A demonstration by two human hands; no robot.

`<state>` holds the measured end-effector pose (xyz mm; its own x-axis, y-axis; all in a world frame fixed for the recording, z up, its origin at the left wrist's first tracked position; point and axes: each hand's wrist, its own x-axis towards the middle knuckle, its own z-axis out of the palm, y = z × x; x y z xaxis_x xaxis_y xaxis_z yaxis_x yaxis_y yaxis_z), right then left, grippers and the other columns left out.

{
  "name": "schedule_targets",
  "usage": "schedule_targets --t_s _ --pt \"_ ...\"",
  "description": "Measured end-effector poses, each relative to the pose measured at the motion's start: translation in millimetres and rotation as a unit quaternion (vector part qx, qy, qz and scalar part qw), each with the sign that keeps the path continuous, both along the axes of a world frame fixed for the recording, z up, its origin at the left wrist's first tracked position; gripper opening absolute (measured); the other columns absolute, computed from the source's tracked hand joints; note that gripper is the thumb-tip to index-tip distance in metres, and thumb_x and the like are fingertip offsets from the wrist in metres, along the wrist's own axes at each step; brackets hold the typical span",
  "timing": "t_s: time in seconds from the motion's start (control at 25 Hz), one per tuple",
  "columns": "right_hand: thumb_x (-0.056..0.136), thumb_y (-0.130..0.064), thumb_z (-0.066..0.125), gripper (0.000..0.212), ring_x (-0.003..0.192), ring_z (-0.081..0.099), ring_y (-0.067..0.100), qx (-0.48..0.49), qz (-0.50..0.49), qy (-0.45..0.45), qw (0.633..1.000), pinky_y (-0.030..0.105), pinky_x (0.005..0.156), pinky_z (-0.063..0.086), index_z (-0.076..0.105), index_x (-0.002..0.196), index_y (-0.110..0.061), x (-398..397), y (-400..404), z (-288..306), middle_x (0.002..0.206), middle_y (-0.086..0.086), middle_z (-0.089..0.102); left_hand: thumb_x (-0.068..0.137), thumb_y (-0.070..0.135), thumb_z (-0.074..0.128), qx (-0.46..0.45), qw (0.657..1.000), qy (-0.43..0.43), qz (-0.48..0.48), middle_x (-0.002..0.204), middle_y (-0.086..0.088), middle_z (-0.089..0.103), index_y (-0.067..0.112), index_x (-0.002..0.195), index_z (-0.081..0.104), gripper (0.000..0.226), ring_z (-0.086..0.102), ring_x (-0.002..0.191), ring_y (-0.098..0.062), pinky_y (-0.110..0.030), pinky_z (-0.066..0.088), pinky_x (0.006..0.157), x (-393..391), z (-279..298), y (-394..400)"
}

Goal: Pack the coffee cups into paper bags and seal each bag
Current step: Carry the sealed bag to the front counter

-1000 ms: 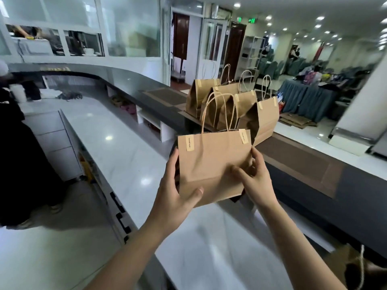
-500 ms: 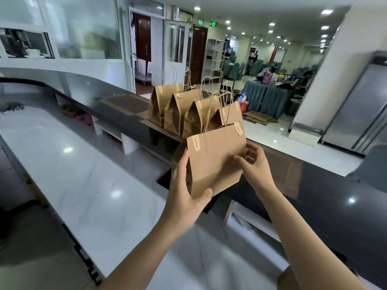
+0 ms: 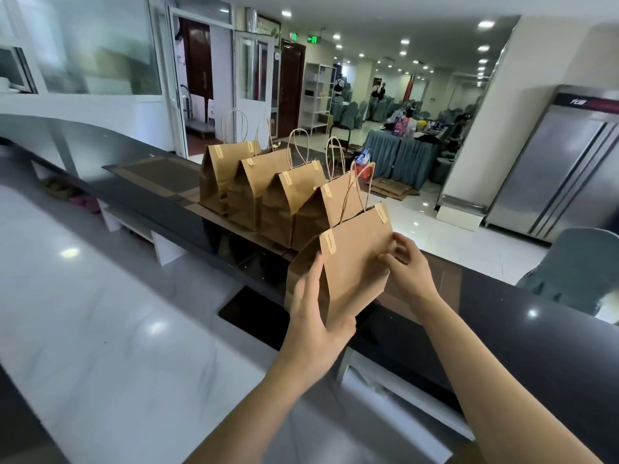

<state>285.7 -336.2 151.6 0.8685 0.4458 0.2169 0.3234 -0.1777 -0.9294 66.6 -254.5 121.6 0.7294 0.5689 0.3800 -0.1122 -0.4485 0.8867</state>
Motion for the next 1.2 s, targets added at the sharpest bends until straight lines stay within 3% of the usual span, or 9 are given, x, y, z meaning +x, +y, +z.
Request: schedule_targets --t_s 0.36,0.48,0.68,0.84,0.92,1.04,1.2 --pt "0.093 -0.012 0.068 0.06 0.13 0.055 0.022 -0.018 -0.016 0.038 0.999 0.037 0.107 0.046 0.048 0.148 -0.02 70.1 8.9 -16.1 0.141 0.004 0.057 0.088 0.018 0.076 -0.013 0.999 0.027 -0.024 0.153 0.018 0.025 0.057 0.155 0.006 0.105 0.033 0.142 0.0 -0.038 0.045 0.114 66.7 -13.9 -0.2" --pt "0.093 -0.013 0.068 0.058 0.132 0.054 0.021 -0.015 -0.015 0.049 0.999 0.036 0.107 0.046 0.049 0.147 -0.022 86.4 13.6 -19.8 0.141 0.003 0.058 0.087 0.018 0.076 -0.011 0.999 0.026 -0.025 0.154 0.02 0.023 0.06 0.154 0.005 0.105 0.029 0.143 0.003 -0.036 0.044 0.115 84.6 -18.3 1.3" --pt "0.097 -0.015 0.064 0.058 0.139 0.049 0.022 -0.027 -0.017 0.037 0.999 0.03 0.101 0.04 0.045 0.151 -0.024 108.4 23.7 -20.8 0.151 0.004 0.05 0.086 0.02 0.076 -0.015 0.999 0.032 -0.017 0.16 0.019 0.016 0.062 0.152 0.002 0.108 0.025 0.149 -0.007 -0.04 0.043 0.116 115.3 -20.7 2.8" --pt "0.101 -0.019 0.061 0.054 0.127 0.051 0.014 -0.034 -0.012 0.016 0.999 0.029 0.097 0.04 0.046 0.152 -0.026 116.9 32.0 -25.9 0.153 0.002 0.048 0.086 0.02 0.076 -0.016 0.999 0.036 -0.023 0.164 0.014 0.011 0.062 0.152 0.0 0.109 0.022 0.152 -0.012 -0.043 0.041 0.117 141.2 -20.8 3.2" --pt "0.101 -0.02 0.059 0.051 0.124 0.051 0.012 -0.025 -0.011 0.02 0.999 0.033 0.1 0.045 0.047 0.15 -0.028 118.8 35.3 -29.3 0.151 0.002 0.049 0.086 0.02 0.075 -0.016 0.999 0.039 -0.023 0.164 0.013 0.012 0.06 0.153 0.0 0.108 0.024 0.151 -0.013 -0.044 0.04 0.118 154.3 -19.2 6.9" --pt "0.101 -0.022 0.06 0.05 0.129 0.053 0.02 -0.025 -0.009 0.04 0.999 0.049 0.107 0.05 0.048 0.149 -0.031 121.2 38.6 -33.5 0.146 0.002 0.051 0.087 0.02 0.075 -0.015 0.999 0.043 -0.023 0.163 0.012 0.013 0.058 0.154 0.002 0.106 0.024 0.151 -0.013 -0.04 0.041 0.117 169.5 -17.5 16.3" --pt "0.101 -0.023 0.06 0.051 0.129 0.054 0.02 -0.032 -0.004 0.046 0.998 0.052 0.106 0.051 0.047 0.149 -0.032 124.7 42.2 -37.5 0.141 -0.001 0.052 0.088 0.018 0.073 -0.019 0.999 0.038 -0.029 0.162 0.014 0.014 0.055 0.155 0.003 0.105 0.022 0.151 -0.011 -0.038 0.04 0.118 183.9 -17.6 26.2"
